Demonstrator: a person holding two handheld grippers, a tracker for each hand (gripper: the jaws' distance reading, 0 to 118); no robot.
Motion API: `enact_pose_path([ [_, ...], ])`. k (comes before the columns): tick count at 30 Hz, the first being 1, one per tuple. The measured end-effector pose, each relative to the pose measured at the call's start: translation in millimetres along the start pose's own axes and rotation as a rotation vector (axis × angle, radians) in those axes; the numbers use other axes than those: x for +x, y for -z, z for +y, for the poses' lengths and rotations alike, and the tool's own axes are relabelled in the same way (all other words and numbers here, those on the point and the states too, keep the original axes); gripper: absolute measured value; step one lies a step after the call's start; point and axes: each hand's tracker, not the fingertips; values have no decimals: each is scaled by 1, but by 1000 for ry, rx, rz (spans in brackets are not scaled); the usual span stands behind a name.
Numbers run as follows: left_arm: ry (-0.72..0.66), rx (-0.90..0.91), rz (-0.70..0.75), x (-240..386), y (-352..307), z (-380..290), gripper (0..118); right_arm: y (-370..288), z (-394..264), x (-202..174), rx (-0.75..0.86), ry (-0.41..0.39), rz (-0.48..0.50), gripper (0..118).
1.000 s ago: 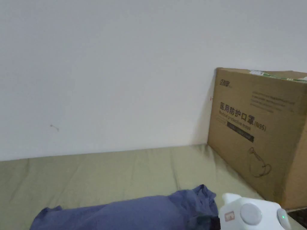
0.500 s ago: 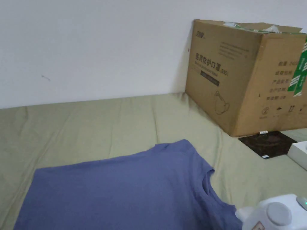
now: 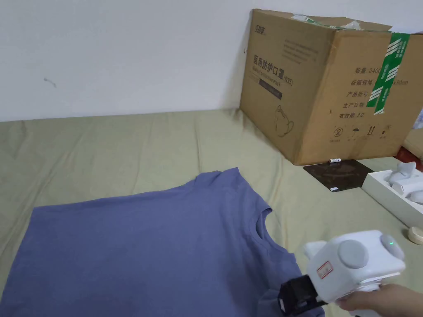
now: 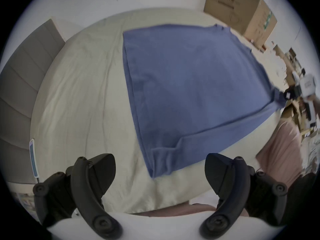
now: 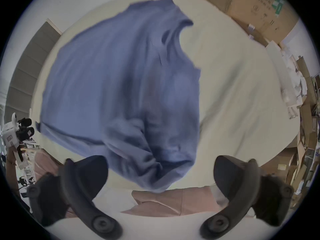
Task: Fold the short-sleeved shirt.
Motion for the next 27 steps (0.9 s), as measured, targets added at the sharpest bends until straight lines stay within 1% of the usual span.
enact_pose_path([
  [2, -33, 112, -33, 11, -34, 4, 109, -23, -2, -3, 94, 18, 11, 117],
  [3, -57, 175, -48, 15, -48, 5, 111, -43, 4, -1, 184, 45, 38, 117],
  [5, -91, 310, -106, 24, -72, 2, 112, -65, -6, -8, 379, 102, 47, 116],
  [6, -106, 408, -142, 17, -79, -2, 112, -75, -18, -13, 557, 123, 97, 116],
  [7, -125, 516, -165, 22, -88, -10, 113, -99, -36, -23, 755, 138, 132, 115],
  [8, -138, 625, -153, 28, -97, -20, 113, -104, -53, -29, 911, 152, 157, 113],
  [9, -146, 763, -117, 36, -106, -33, 112, -107, -68, -36, 1040, 146, 207, 107],
  [10, -154, 898, -75, 36, -106, -52, 109, -108, -79, -43, 1169, 144, 251, 103],
  [11, -170, 1002, -24, 42, -111, -66, 103, -115, -89, -55, 1189, 139, 206, 101],
  [12, -201, 1091, 29, 49, -118, -78, 83, -116, -96, -65, 1216, 134, 144, 94],
  [13, -253, 1089, 60, 55, -122, -83, 57, -117, -100, -73, 1233, 129, 94, 78],
  [14, -277, 1044, 65, 59, -123, -83, 23, -118, -103, -77, 1249, 122, 75, 41],
  [15, -298, 1001, 64, 59, -124, -83, 0, -117, -97, -84, 1232, 109, 70, 0],
  [16, -290, 994, 46, 57, -125, -86, 0, -118, -97, -83, 1215, 117, 90, 0],
  [17, -291, 945, 14, 52, -123, -85, 0, -119, -91, -80, 1164, 73, 147, 0],
  [18, -268, 882, 45, 51, -124, -73, 0, -120, -87, -79, 1125, 61, 176, 0],
  [19, -249, 795, 123, 49, -121, -64, 0, -119, -83, -78, 1114, 70, 156, 0],
  [20, -219, 609, 176, 43, -110, -52, 0, -118, -81, -78, 1110, 73, 148, 0],
  [22, -175, 204, 95, 18, -67, -26, 0, -115, -77, -74, 1069, 78, 169, 0],
  [23, -155, 98, 23, 10, -46, -28, 0, -115, -77, -82, 1049, 83, 181, 0],
  [24, -143, 82, -14, 7, -30, -37, 1, -111, -75, -82, 1023, 98, 203, 0],
  [25, -138, 90, 11, 6, -14, -43, 11, -107, -73, -82, 997, 114, 222, 0],
  [26, -140, 72, 30, 4, 0, -43, 42, -102, -72, -81, 971, 132, 236, 0],
  [27, -146, 46, 67, 3, 13, -43, 103, -101, -73, -82, 958, 147, 243, 0],
])
